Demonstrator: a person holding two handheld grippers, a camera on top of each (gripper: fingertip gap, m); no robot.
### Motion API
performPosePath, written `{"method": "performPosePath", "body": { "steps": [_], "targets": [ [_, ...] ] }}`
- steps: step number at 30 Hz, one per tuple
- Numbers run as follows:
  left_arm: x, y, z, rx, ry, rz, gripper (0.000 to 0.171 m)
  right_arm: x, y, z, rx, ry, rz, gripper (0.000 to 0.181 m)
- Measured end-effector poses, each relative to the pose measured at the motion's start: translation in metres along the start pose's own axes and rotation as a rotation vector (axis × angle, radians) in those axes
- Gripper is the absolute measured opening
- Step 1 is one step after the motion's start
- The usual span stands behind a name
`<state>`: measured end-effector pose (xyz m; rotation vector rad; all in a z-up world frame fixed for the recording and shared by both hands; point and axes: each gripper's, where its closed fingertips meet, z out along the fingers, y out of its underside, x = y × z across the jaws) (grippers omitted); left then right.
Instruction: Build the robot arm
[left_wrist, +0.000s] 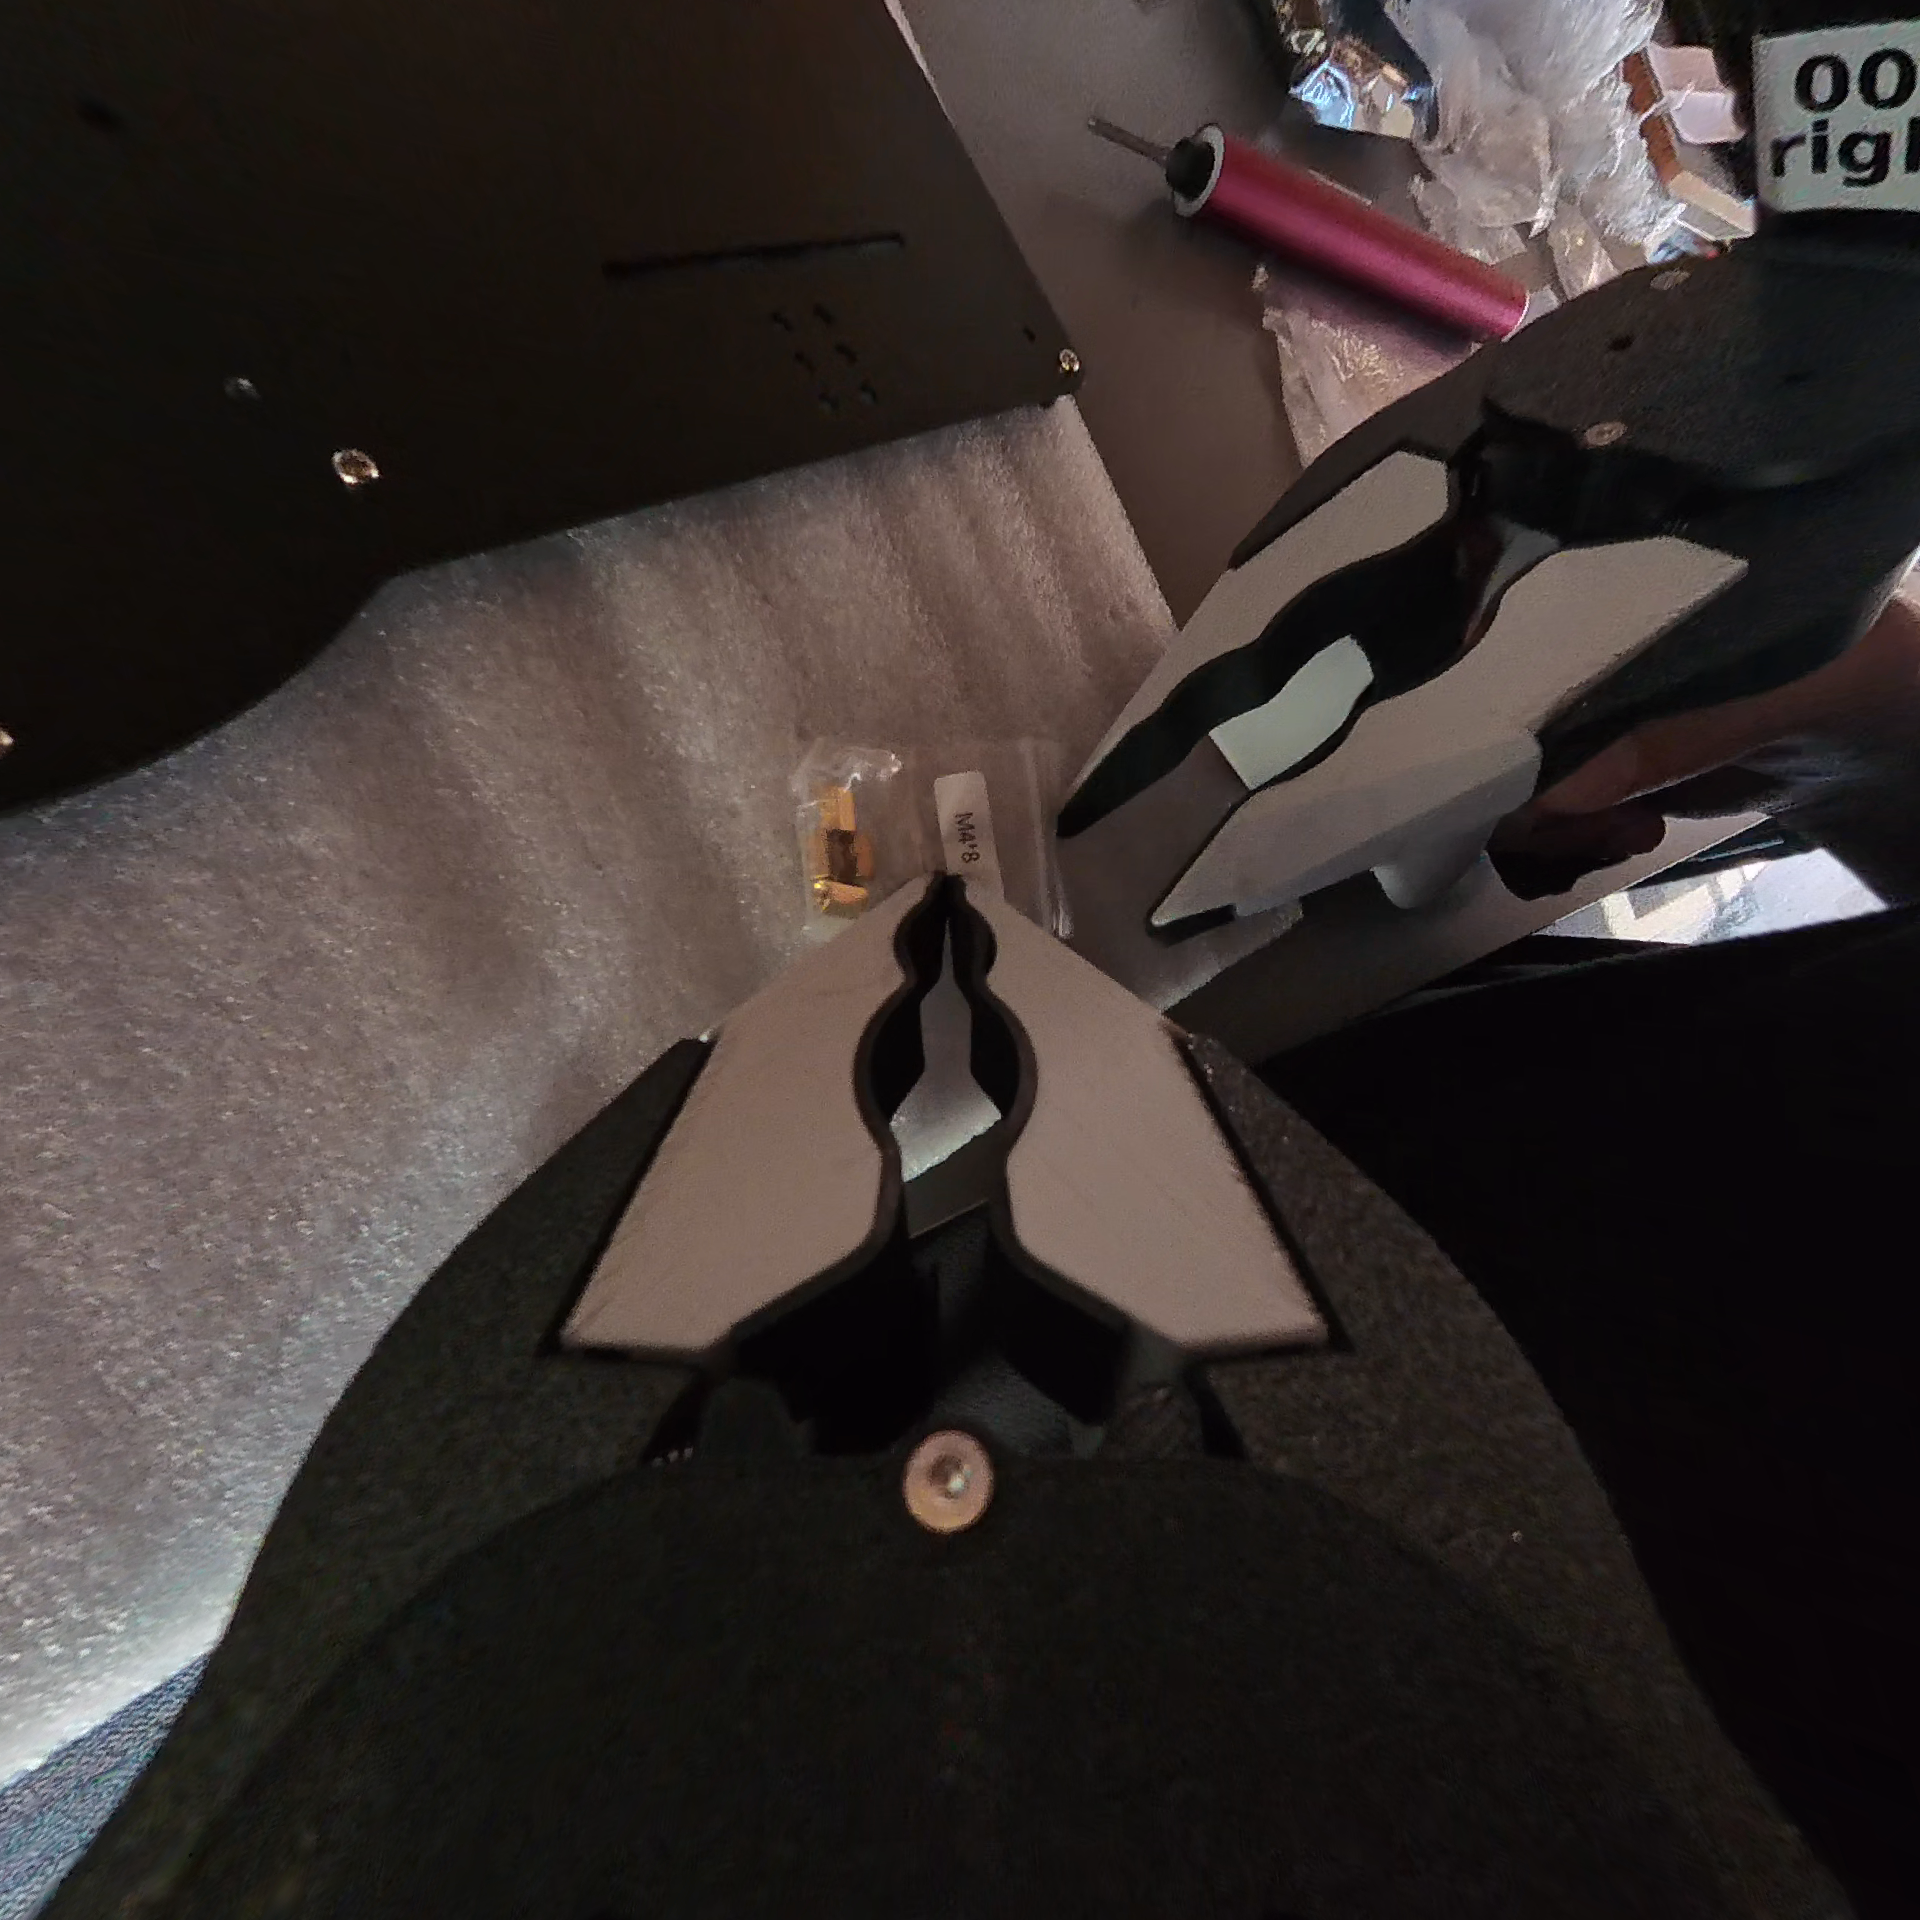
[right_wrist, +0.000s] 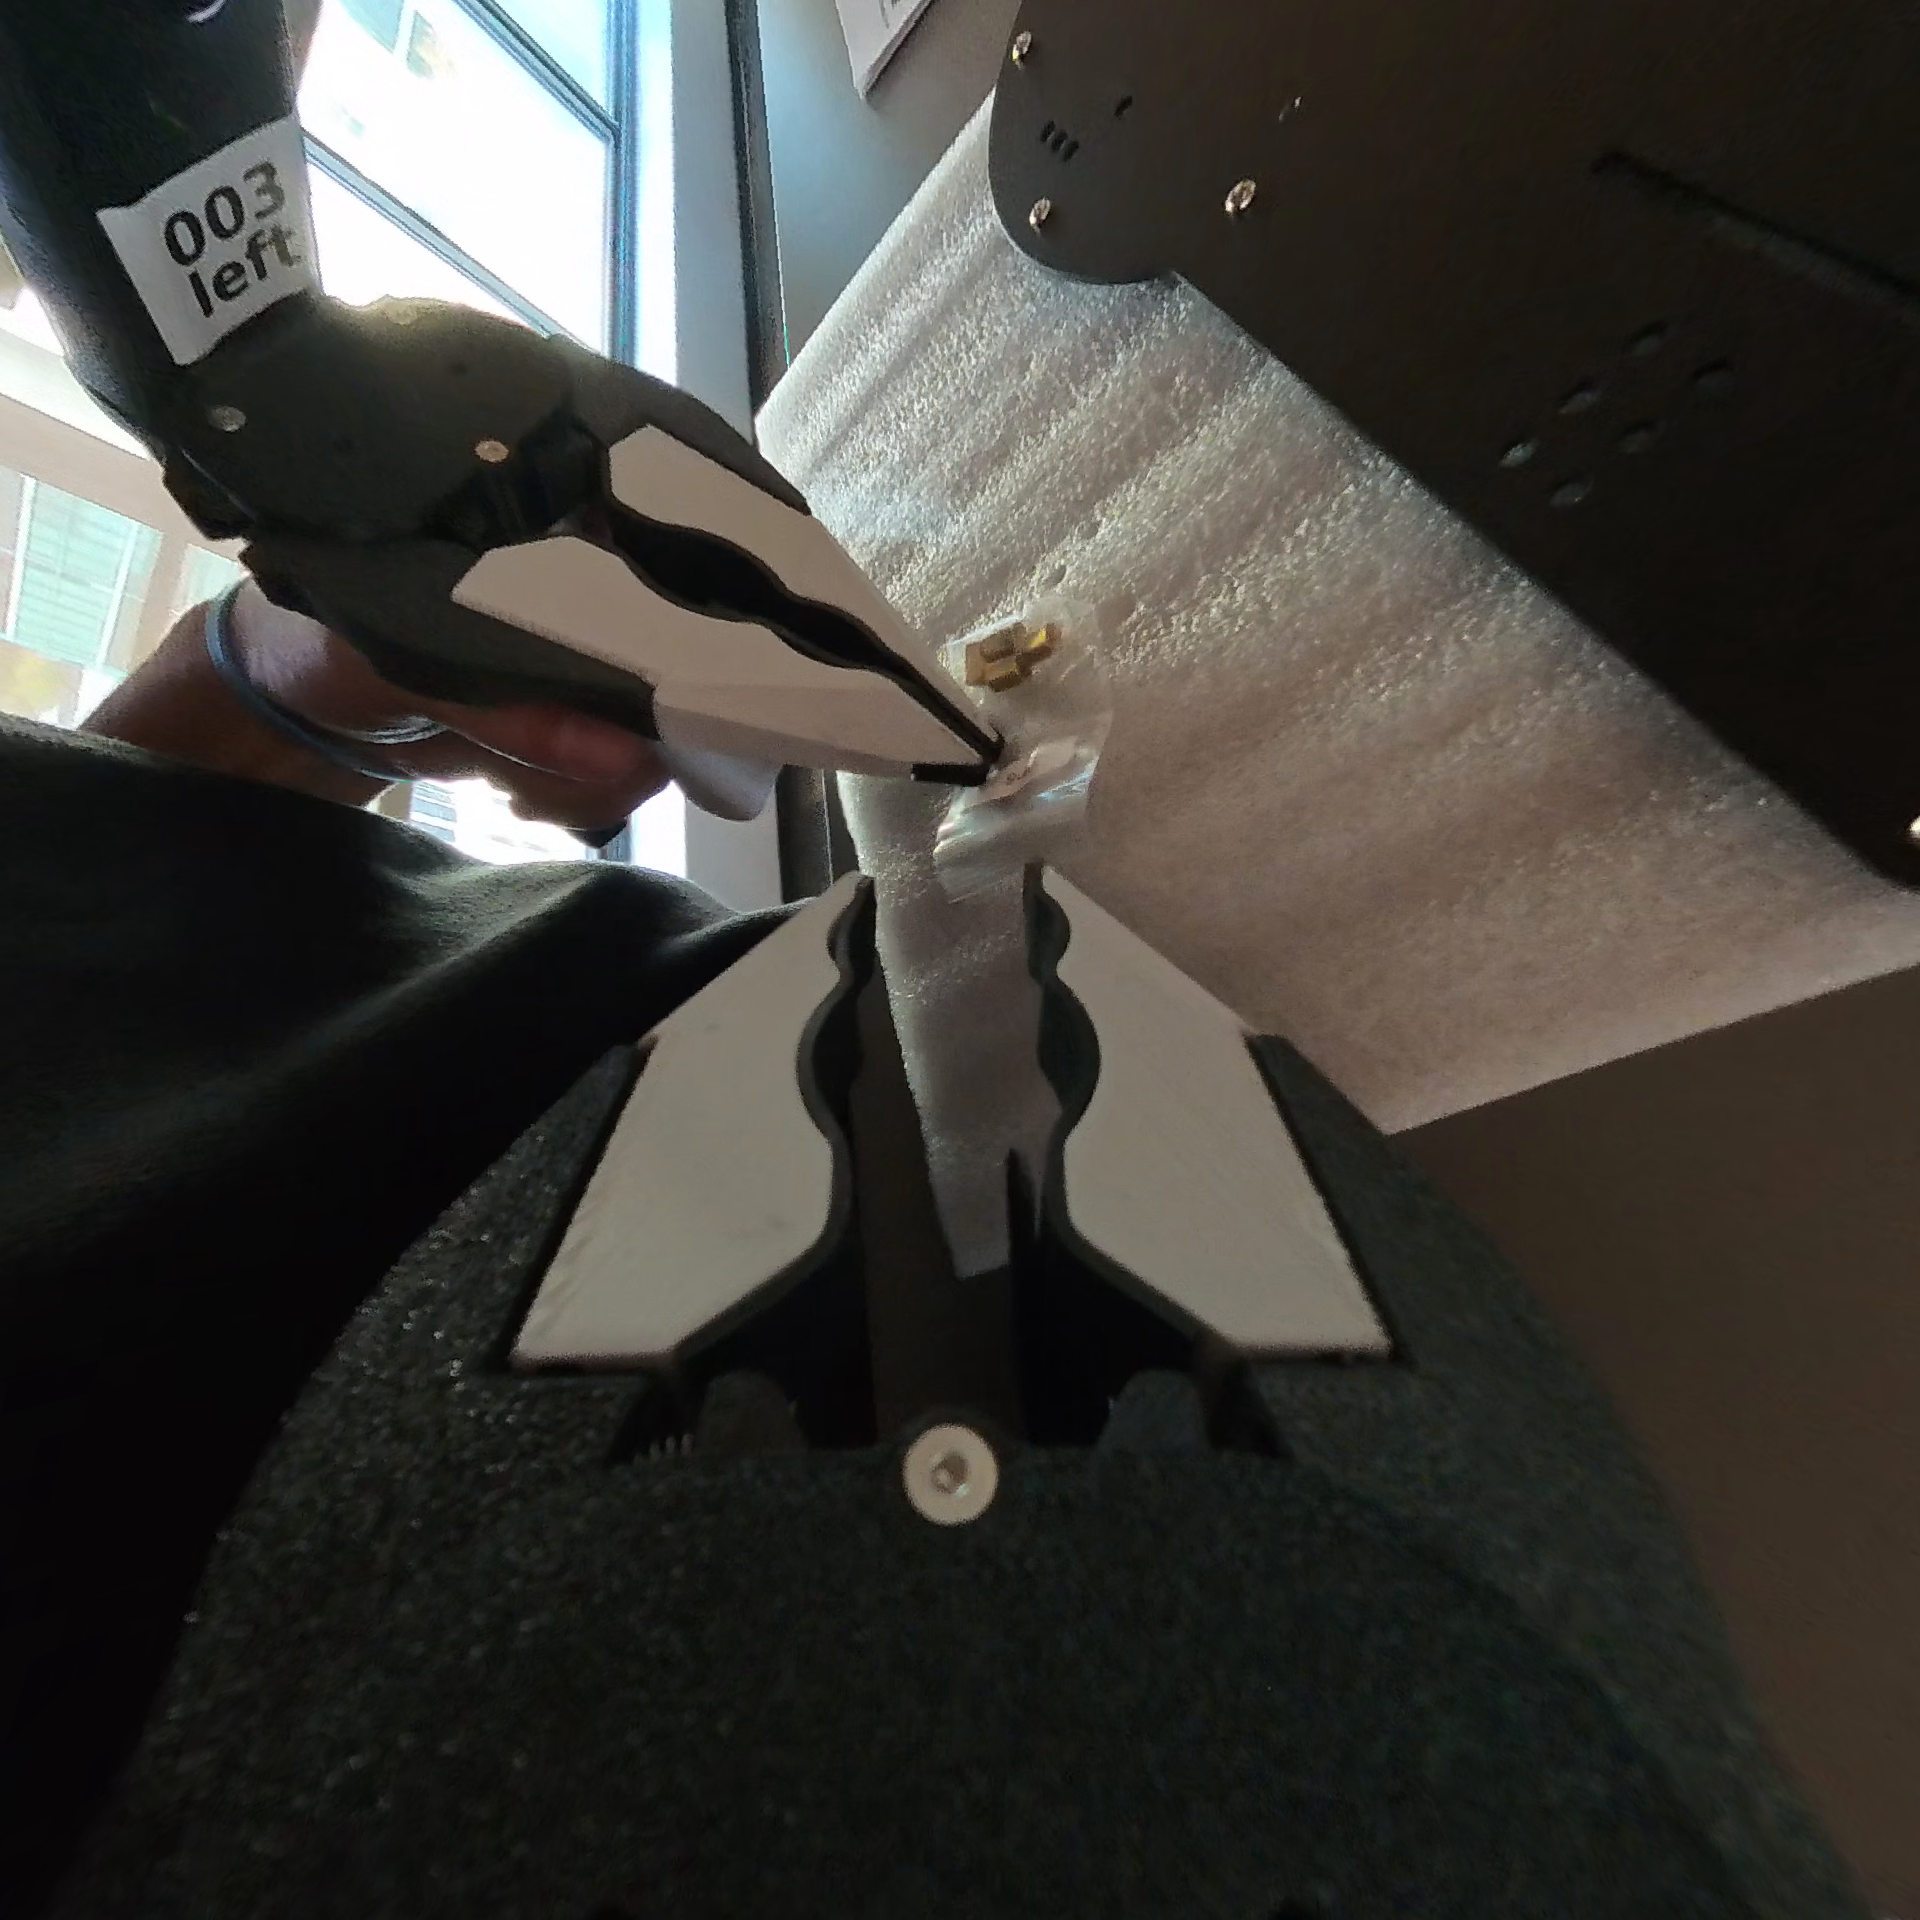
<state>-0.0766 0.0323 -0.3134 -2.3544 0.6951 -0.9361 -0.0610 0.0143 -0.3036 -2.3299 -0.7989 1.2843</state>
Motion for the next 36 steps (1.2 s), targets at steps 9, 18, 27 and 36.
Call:
{"method": "performPosePath", "body": {
  "steps": [9,18,27,36],
  "targets": [
    [0.000,0.000,0.001,-0.001,-0.013,0.001,0.000,0.010,-0.003,-0.003,-0.012,0.087,-0.059,0.030],
    [0.003,-0.003,0.000,0.029,0.015,-0.056,0.000,-0.015,-0.022,0.001,0.095,-0.098,0.041,0.017],
    [0.012,-0.012,-0.005,0.075,0.064,-0.040,0.009,-0.001,-0.024,0.005,0.092,-0.070,0.084,0.014],
    [0.010,-0.015,-0.004,0.080,0.133,-0.136,0.008,-0.004,-0.021,0.005,0.074,-0.097,0.055,0.015]
  ]
}}
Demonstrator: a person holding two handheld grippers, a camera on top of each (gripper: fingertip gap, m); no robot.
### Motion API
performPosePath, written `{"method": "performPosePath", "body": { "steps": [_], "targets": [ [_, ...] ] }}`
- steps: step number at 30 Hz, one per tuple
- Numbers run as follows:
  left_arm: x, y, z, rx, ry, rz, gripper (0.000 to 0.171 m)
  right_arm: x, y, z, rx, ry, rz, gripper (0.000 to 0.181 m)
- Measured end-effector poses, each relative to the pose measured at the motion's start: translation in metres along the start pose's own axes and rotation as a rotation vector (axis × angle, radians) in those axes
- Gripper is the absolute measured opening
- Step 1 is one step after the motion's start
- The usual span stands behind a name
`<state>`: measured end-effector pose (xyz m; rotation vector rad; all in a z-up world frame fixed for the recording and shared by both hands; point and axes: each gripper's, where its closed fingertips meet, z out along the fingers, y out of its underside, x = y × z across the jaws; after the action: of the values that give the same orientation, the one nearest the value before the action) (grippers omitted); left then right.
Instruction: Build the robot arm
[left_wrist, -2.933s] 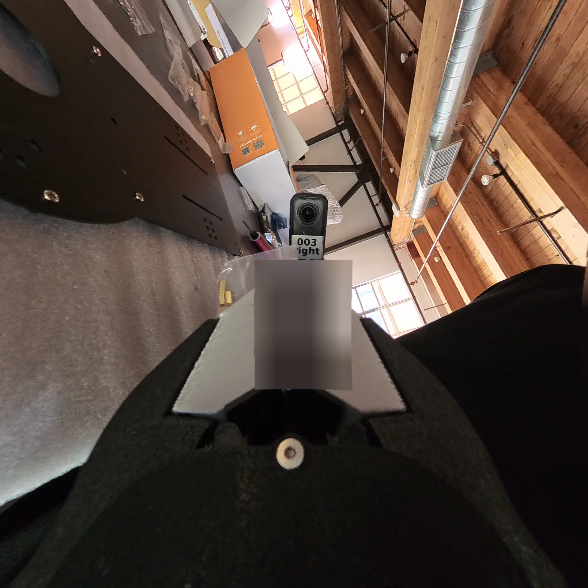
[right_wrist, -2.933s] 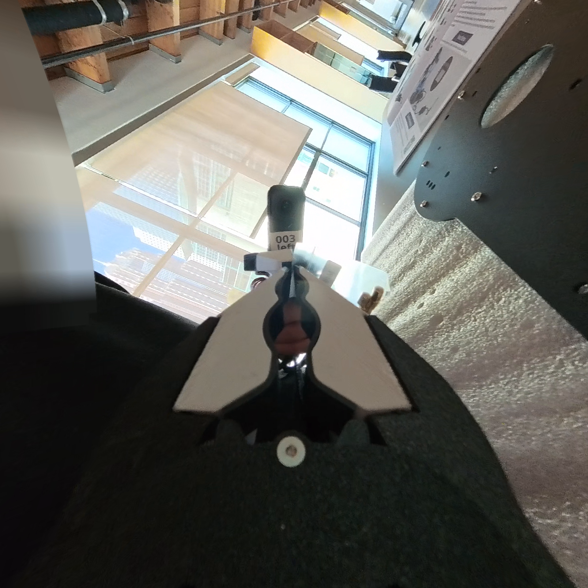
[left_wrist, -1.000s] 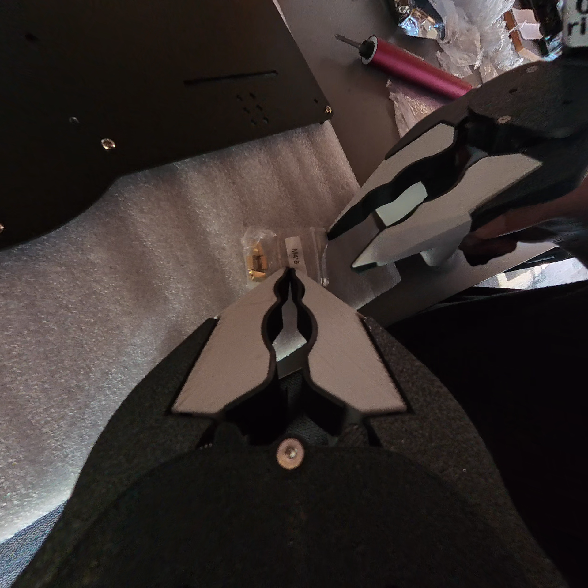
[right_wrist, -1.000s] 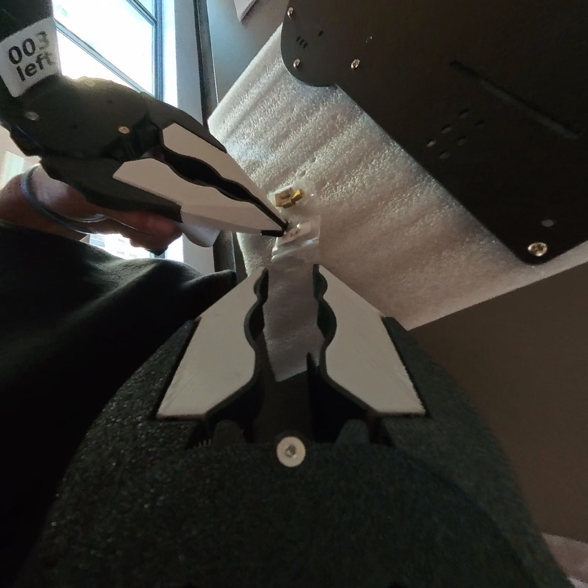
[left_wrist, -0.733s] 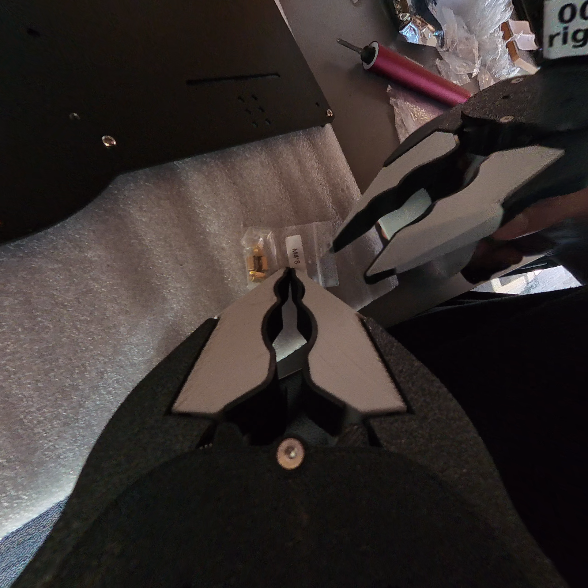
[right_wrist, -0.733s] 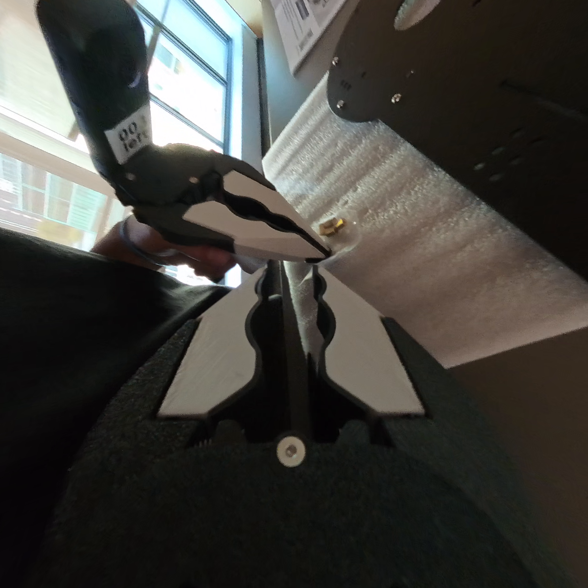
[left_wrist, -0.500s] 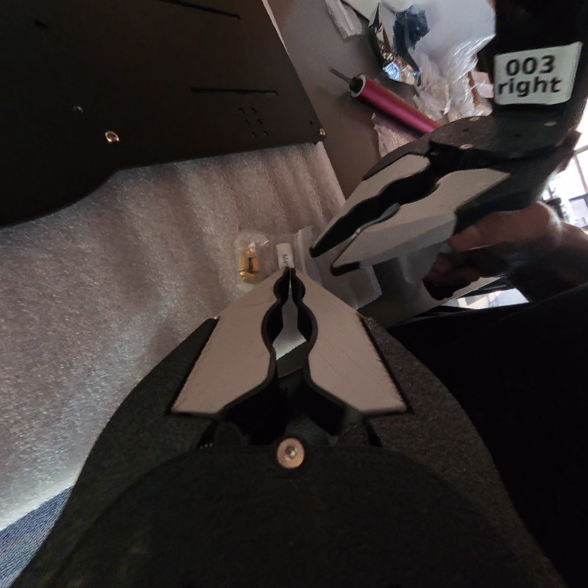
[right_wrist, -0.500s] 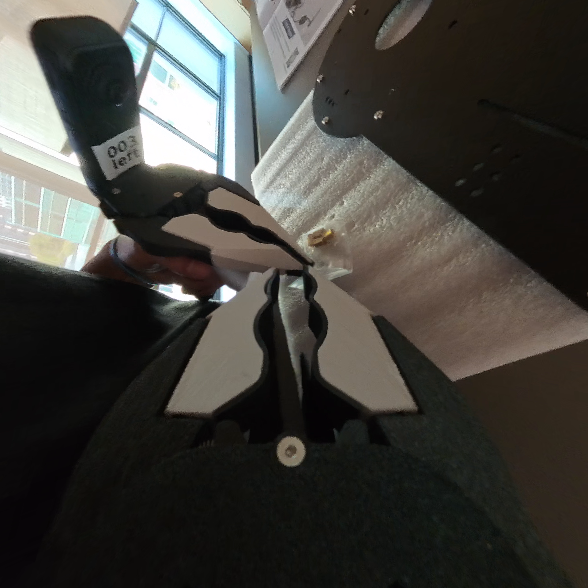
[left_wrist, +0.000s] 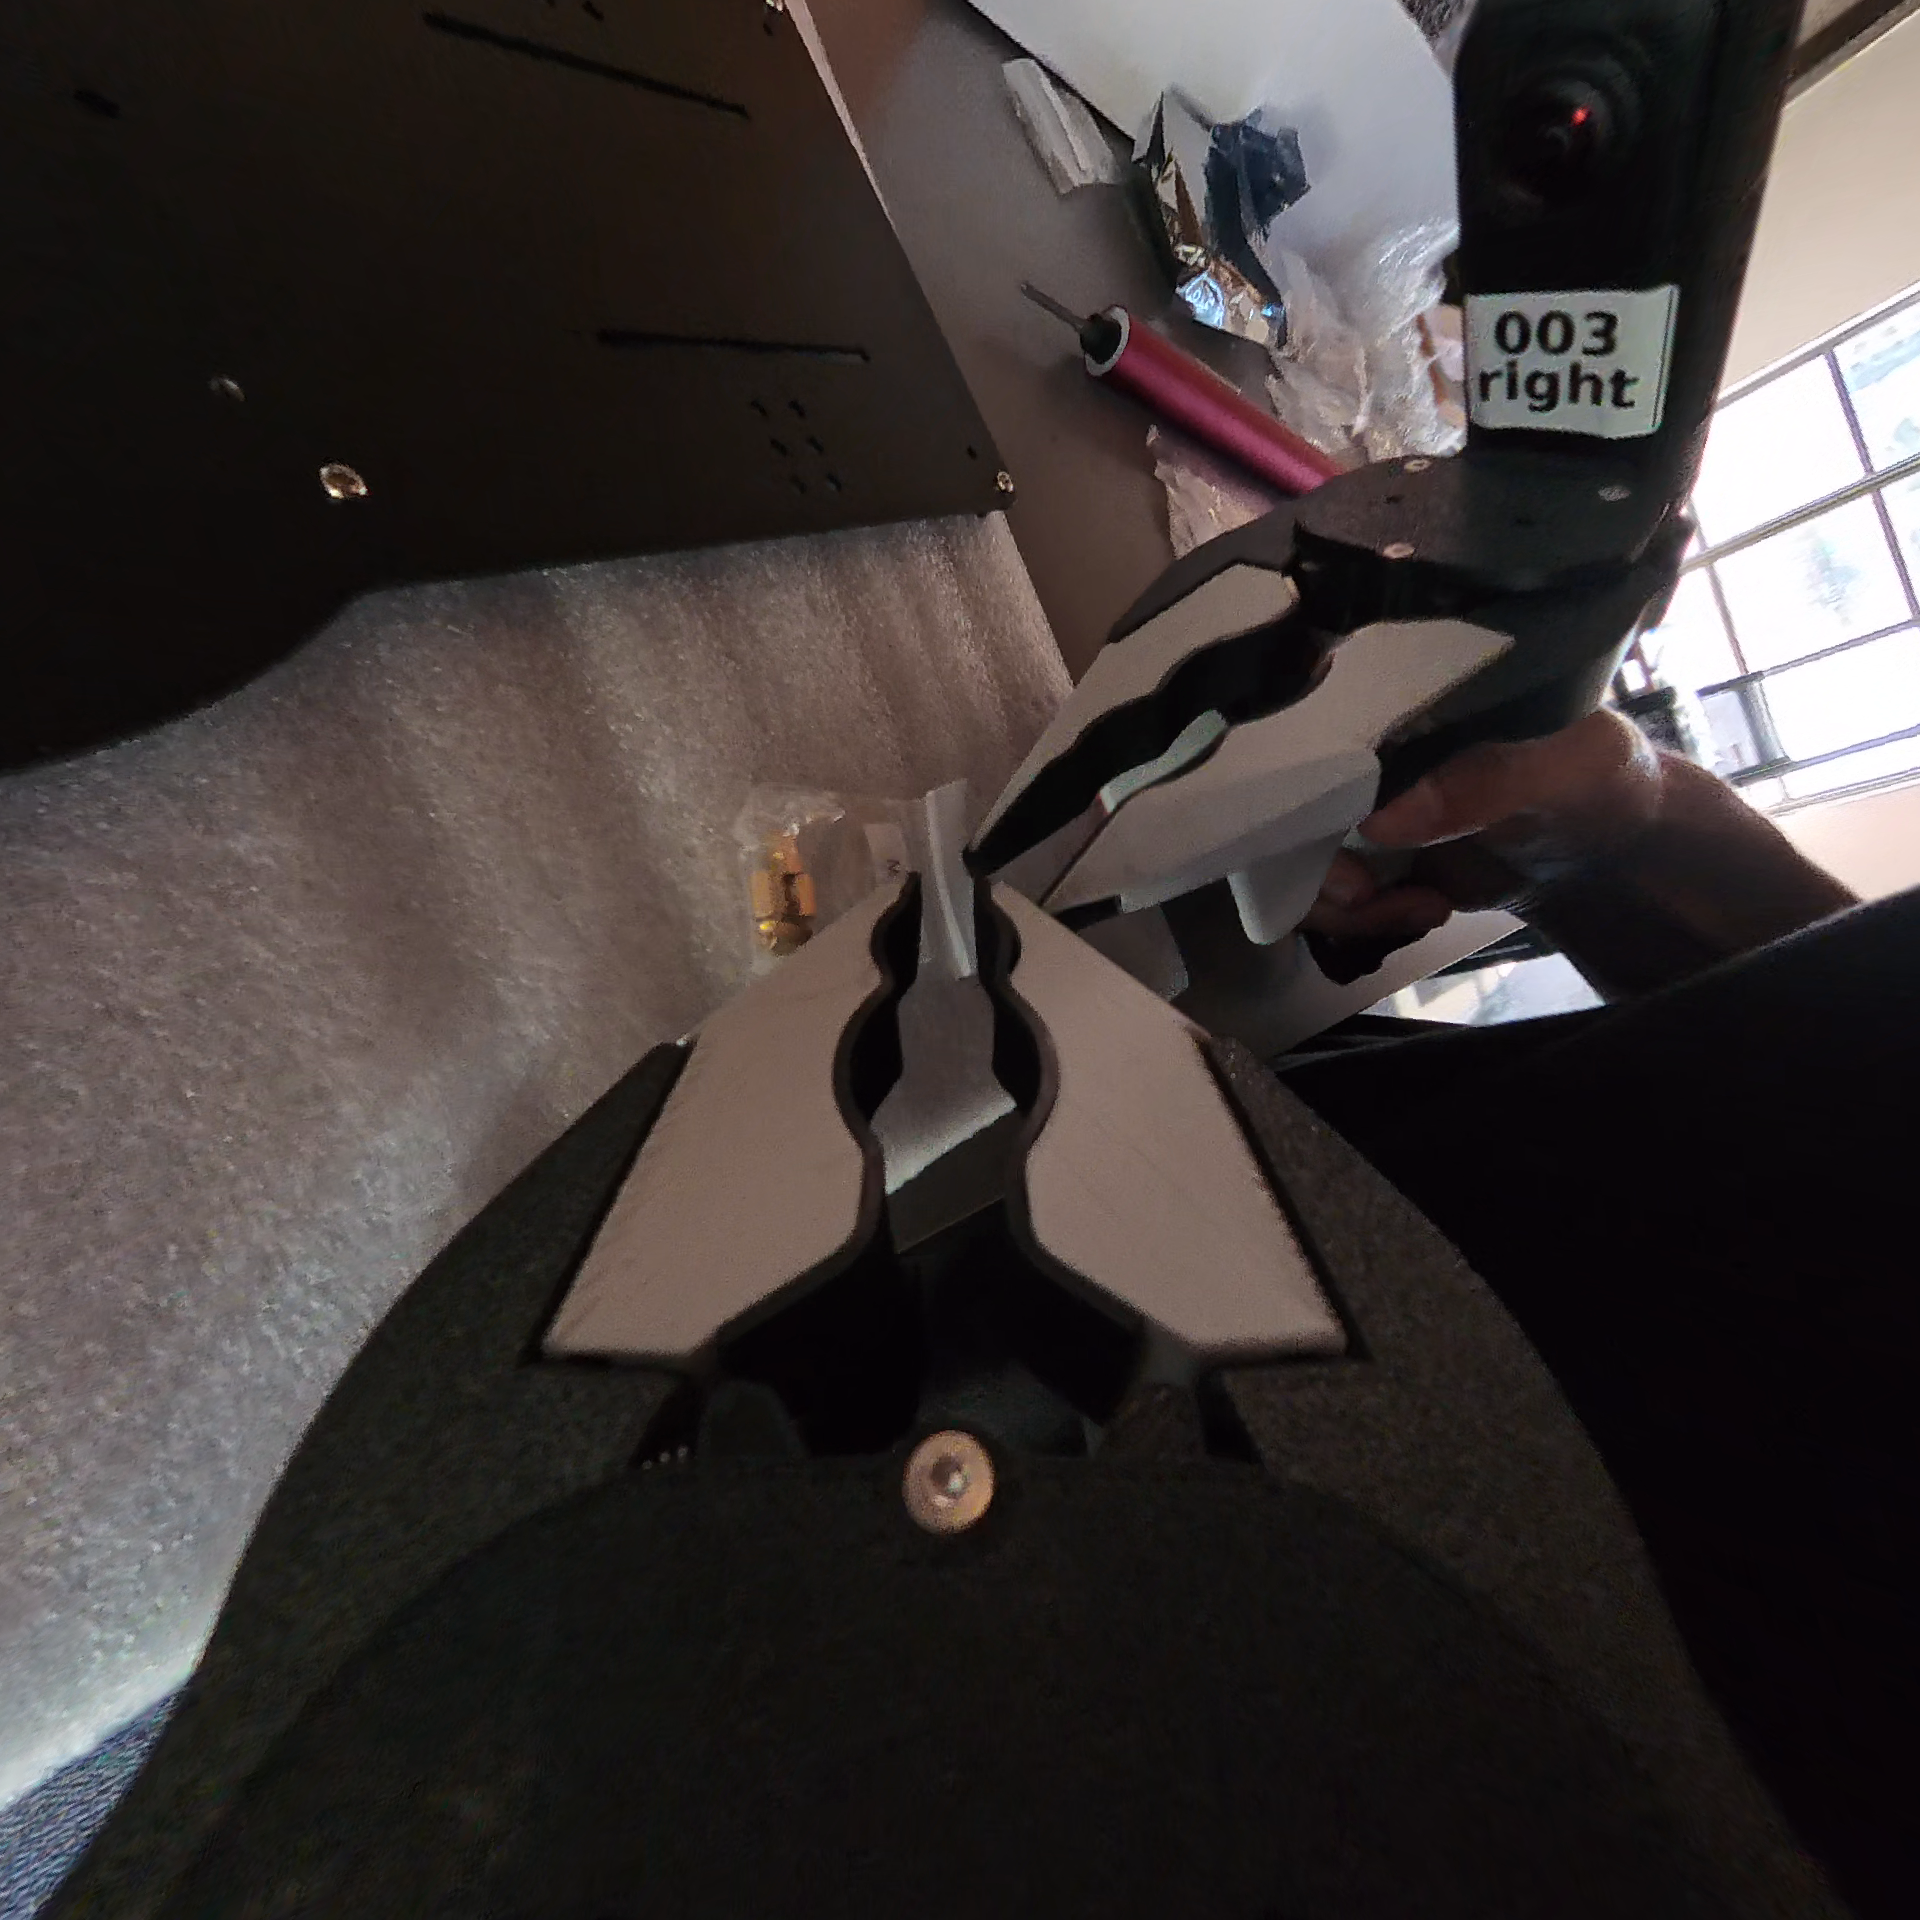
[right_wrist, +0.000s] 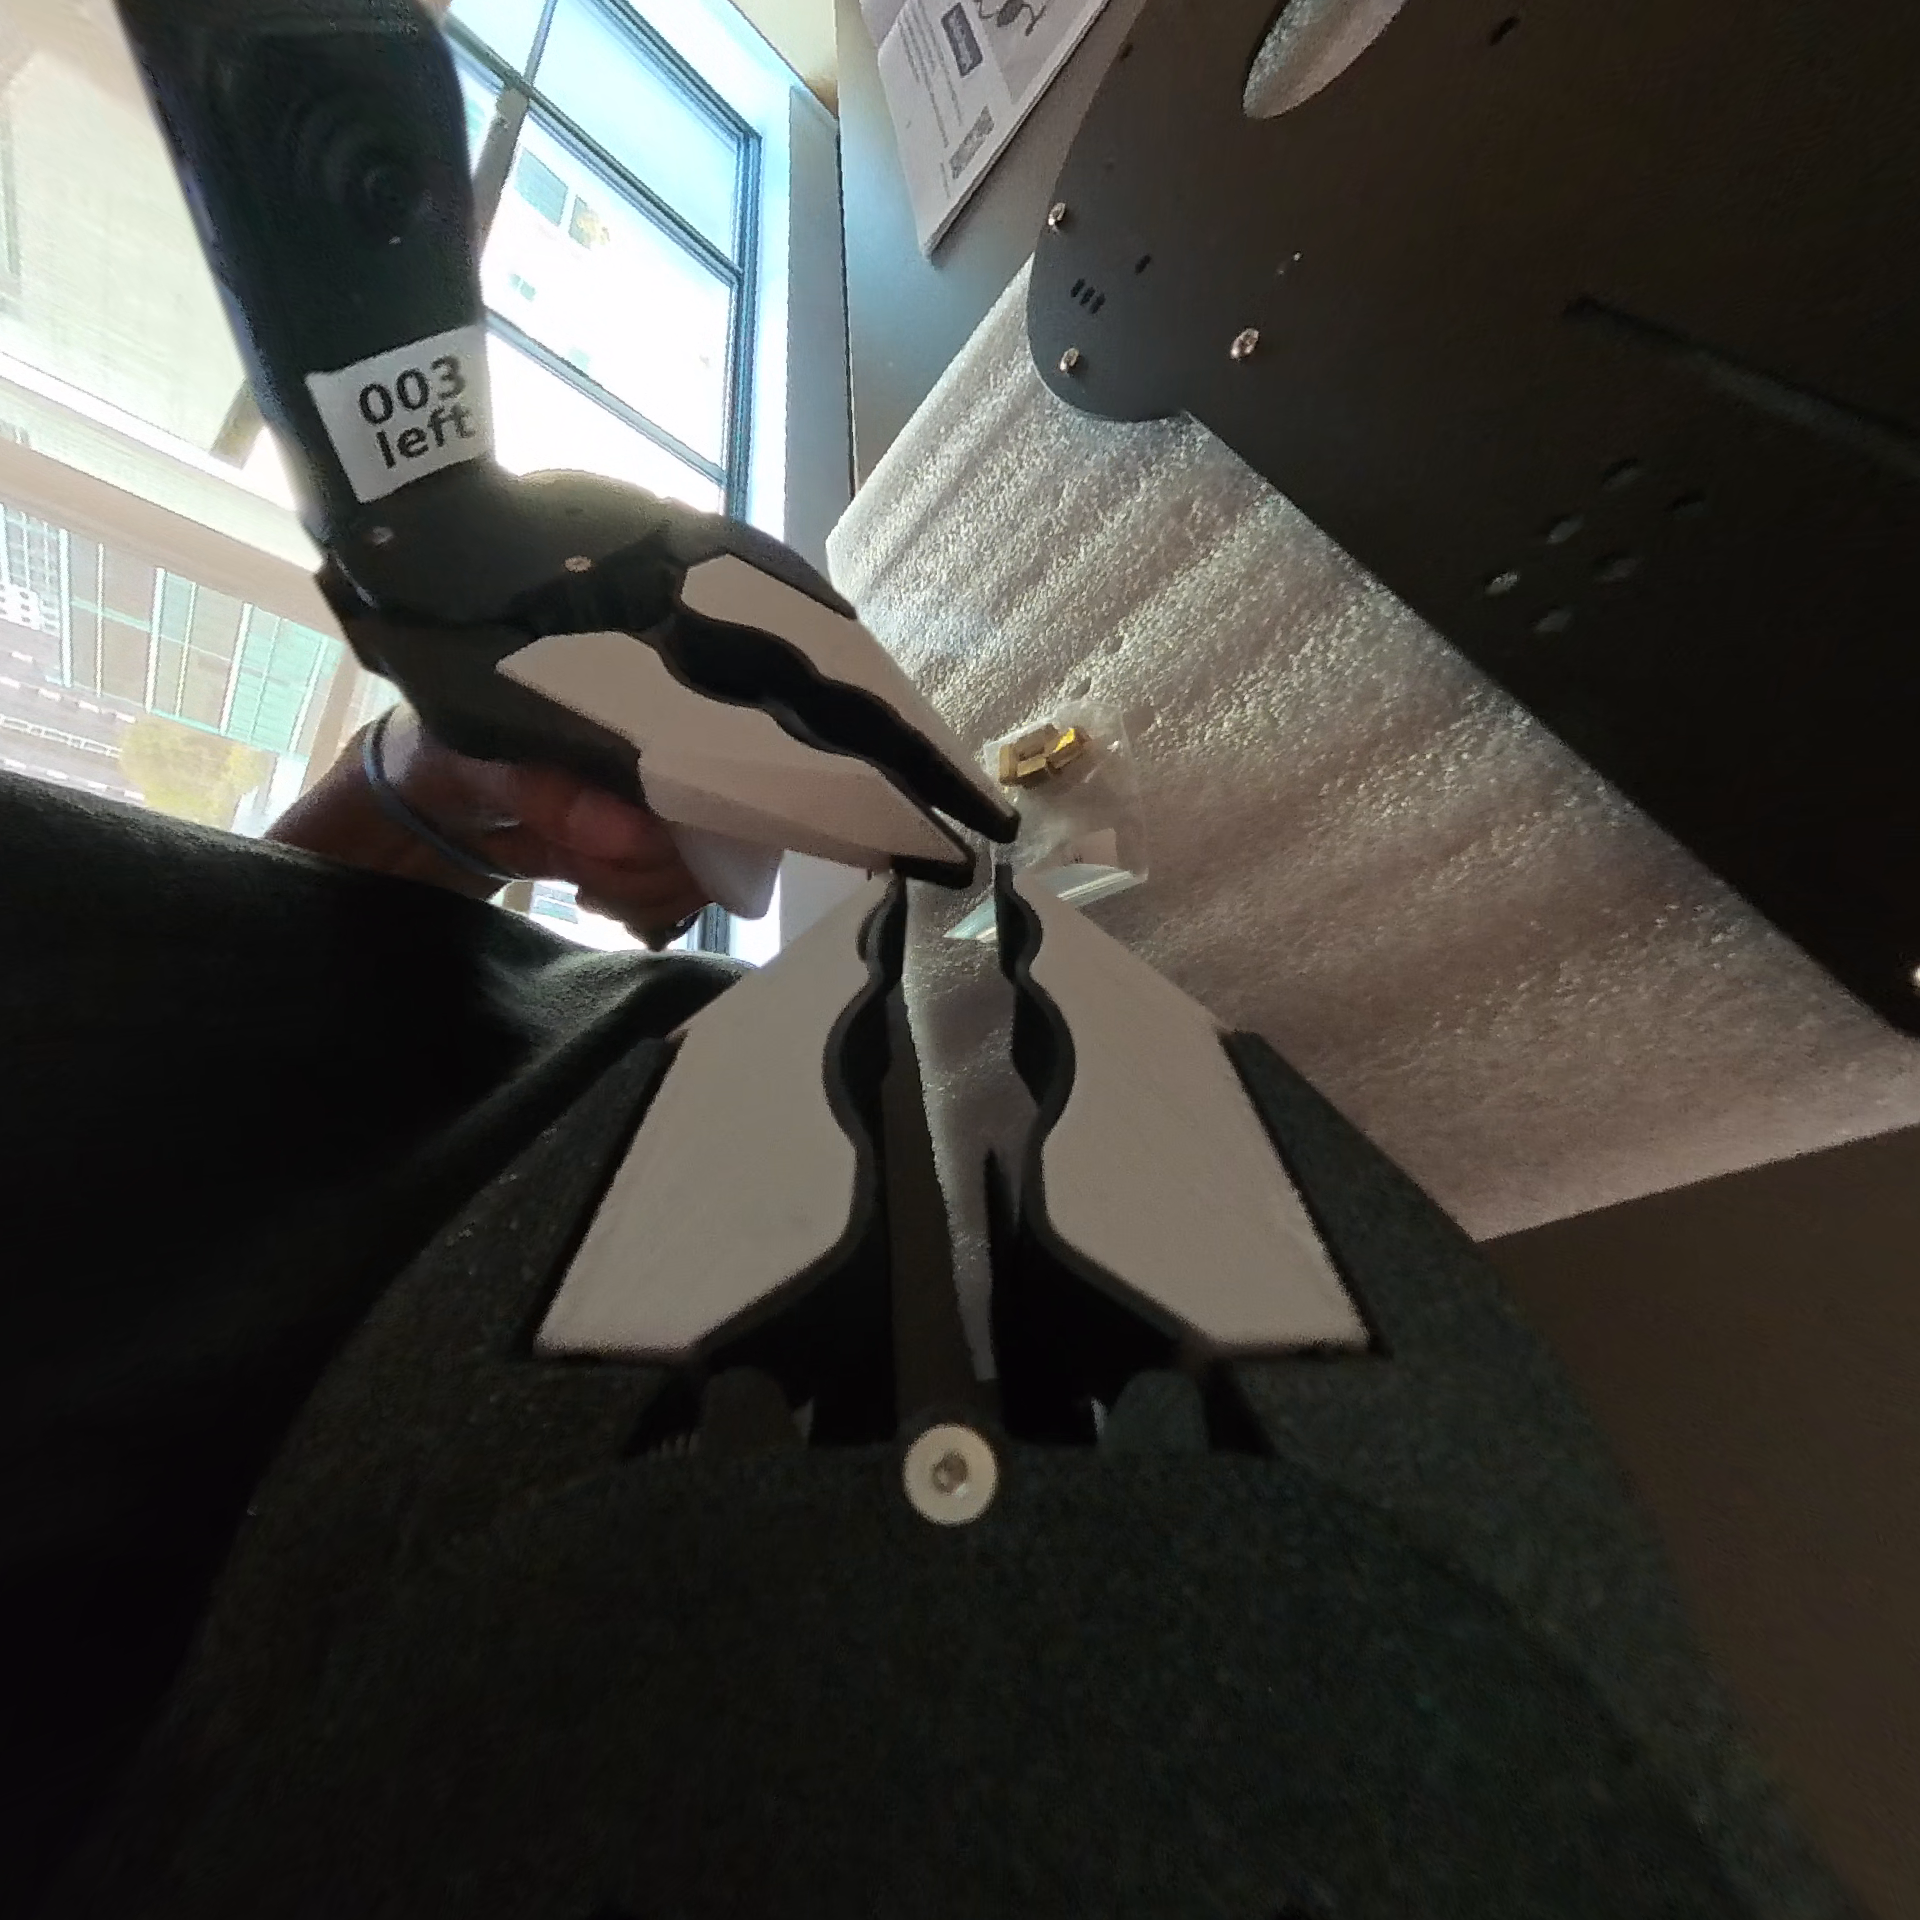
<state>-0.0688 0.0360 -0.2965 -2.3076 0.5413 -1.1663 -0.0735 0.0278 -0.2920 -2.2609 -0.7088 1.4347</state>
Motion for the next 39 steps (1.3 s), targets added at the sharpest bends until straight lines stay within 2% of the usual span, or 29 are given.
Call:
{"method": "performPosePath", "body": {
  "steps": [10,23,27,33,39],
  "targets": [
    [0.000,0.004,0.005,-0.064,-0.002,0.073,0.008,-0.001,0.001,0.000,-0.004,-0.004,-0.009,0.017],
    [-0.005,0.009,0.008,-0.090,-0.034,0.116,0.008,0.001,0.002,-0.001,-0.008,0.007,-0.018,0.019],
    [-0.006,0.009,0.007,-0.084,-0.034,0.108,0.004,0.020,0.000,-0.010,-0.009,0.129,-0.023,0.015],
    [-0.004,0.009,0.007,-0.070,-0.013,0.108,0.001,0.018,-0.002,-0.002,-0.014,0.109,0.052,0.008],
    [0.000,0.008,0.008,-0.057,0.005,0.100,0.000,0.018,0.000,0.001,-0.045,0.099,0.045,0.005]
  ]
}}
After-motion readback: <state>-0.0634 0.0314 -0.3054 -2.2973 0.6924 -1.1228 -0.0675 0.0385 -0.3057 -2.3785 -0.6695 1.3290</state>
